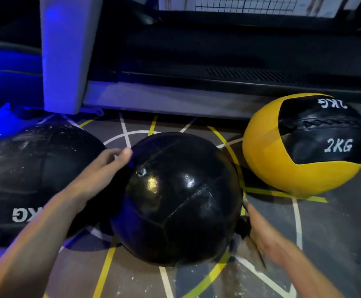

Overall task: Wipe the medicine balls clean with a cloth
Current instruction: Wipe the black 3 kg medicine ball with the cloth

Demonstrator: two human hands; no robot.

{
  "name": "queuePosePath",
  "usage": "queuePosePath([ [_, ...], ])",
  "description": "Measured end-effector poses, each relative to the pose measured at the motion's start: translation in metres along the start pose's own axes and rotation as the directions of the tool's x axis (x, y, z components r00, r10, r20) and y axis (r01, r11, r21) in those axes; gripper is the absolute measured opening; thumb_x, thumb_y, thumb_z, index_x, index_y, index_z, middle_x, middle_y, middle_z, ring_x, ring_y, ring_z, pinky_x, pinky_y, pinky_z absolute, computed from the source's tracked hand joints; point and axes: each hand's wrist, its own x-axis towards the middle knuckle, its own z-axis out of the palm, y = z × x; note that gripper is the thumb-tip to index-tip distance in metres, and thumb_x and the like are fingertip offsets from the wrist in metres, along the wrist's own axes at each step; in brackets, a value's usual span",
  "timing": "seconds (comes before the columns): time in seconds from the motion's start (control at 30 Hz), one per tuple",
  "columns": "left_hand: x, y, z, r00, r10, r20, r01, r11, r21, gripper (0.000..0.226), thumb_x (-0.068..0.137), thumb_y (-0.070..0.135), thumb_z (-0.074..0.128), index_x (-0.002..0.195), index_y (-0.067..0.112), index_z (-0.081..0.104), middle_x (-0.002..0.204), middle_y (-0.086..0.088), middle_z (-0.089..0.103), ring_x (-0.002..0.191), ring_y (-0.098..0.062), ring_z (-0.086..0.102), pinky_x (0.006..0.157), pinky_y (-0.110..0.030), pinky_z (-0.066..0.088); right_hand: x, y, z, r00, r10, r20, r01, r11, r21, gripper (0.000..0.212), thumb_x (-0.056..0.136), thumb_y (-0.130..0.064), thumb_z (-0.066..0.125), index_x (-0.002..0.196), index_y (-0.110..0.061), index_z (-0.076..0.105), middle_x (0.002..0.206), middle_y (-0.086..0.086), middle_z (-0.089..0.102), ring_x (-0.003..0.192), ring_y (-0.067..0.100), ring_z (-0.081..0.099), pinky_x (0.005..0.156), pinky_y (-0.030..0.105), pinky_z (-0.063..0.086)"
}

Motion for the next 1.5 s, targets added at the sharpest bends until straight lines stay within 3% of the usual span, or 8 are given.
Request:
queuePosePath([
  [0.23,0.016,0.000,0.022,0.999,-0.014,0.045,0.019,0.994,-0.104,0.073,0.060,0.078,0.082,0.122,0.041,0.069,0.119,0.007,0.074,0.103,-0.009,0.073,0.093,-0.034,0.055,0.008,0.000,0.015,0.999,-0.017,0.044,0.004,0.957,0.291,0.080,0.089,-0.080,0.039,0.111,-0.011,0.074,0.107,0.019,0.076,0.101,0.039,0.072,0.099,0.048,0.052],
  [0.43,0.002,0.015,0.018,0.982,0.175,-0.069,-0.187,0.947,-0.262,0.066,0.065,0.063,0.074,0.121,0.029,0.068,0.100,0.015,0.077,0.085,0.005,0.071,0.065,-0.009,0.052,-0.002,-0.039,0.005,0.970,-0.245,-0.007,0.239,0.939,0.249,0.080,0.081,-0.084,0.043,0.126,-0.023,0.070,0.121,0.005,0.073,0.112,0.024,0.068,0.107,0.044,0.046],
  [0.63,0.004,0.042,0.019,0.993,0.118,-0.006,-0.112,0.932,-0.345,0.049,0.068,0.075,0.054,0.059,0.032,0.075,0.059,0.011,0.067,0.051,0.001,0.062,0.055,-0.014,0.051,-0.033,-0.101,-0.018,0.710,-0.672,-0.211,0.665,0.738,-0.116,0.067,0.078,-0.088,0.047,0.119,-0.041,0.072,0.113,-0.018,0.073,0.110,0.010,0.067,0.094,0.036,0.051],
  [0.77,0.000,0.015,0.042,0.992,0.038,0.124,0.004,0.946,-0.323,0.076,0.033,0.093,0.076,0.087,0.040,0.081,0.086,0.015,0.077,0.080,0.003,0.072,0.085,-0.029,0.051,-0.023,-0.092,-0.008,0.610,-0.785,-0.108,0.692,0.594,-0.411,0.087,0.076,-0.088,0.053,0.152,-0.049,0.035,0.148,-0.027,0.043,0.134,-0.005,0.042,0.111,0.029,0.039],
  [1.0,0.015,-0.008,0.042,0.997,0.079,0.020,-0.074,0.982,-0.173,0.051,0.089,0.037,0.073,0.138,0.032,0.058,0.126,0.006,0.070,0.120,-0.011,0.065,0.097,-0.022,0.051,0.000,-0.074,0.003,0.615,-0.784,-0.086,0.669,0.577,-0.469,0.088,0.079,-0.089,0.047,0.154,-0.053,0.019,0.161,-0.018,0.033,0.147,0.005,0.032,0.118,0.045,0.038],
  [1.23,0.034,0.011,0.046,0.941,0.335,0.039,-0.336,0.922,0.193,0.061,0.089,0.066,0.061,0.146,0.053,0.045,0.155,0.024,0.042,0.143,0.005,0.036,0.122,-0.040,0.033,-0.024,-0.070,-0.016,0.688,-0.720,-0.086,0.645,0.662,-0.380,0.083,0.082,-0.055,0.071,0.155,-0.037,0.035,0.149,-0.022,0.040,0.137,0.000,0.038,0.108,0.027,0.039],
  [1.37,0.035,0.007,0.047,0.933,0.358,0.038,-0.357,0.905,0.233,0.058,0.087,0.064,0.060,0.143,0.060,0.044,0.156,0.024,0.038,0.144,0.007,0.032,0.123,-0.041,0.031,-0.042,-0.097,-0.047,0.742,-0.616,-0.266,0.630,0.776,-0.039,0.017,0.093,-0.020,0.071,0.109,-0.024,0.072,0.105,0.008,0.075,0.093,0.028,0.071,0.073,0.046,0.054],
  [1.5,0.039,0.014,0.053,0.933,0.359,0.013,-0.351,0.904,0.243,0.059,0.084,0.066,0.061,0.141,0.058,0.046,0.155,0.022,0.040,0.144,0.006,0.034,0.121,-0.028,0.026,-0.056,-0.127,-0.019,0.394,-0.820,-0.415,0.862,0.487,-0.143,0.017,0.104,-0.016,0.055,0.116,-0.022,0.066,0.092,-0.020,0.074,0.079,-0.007,0.066,0.071,0.016,0.055],
])
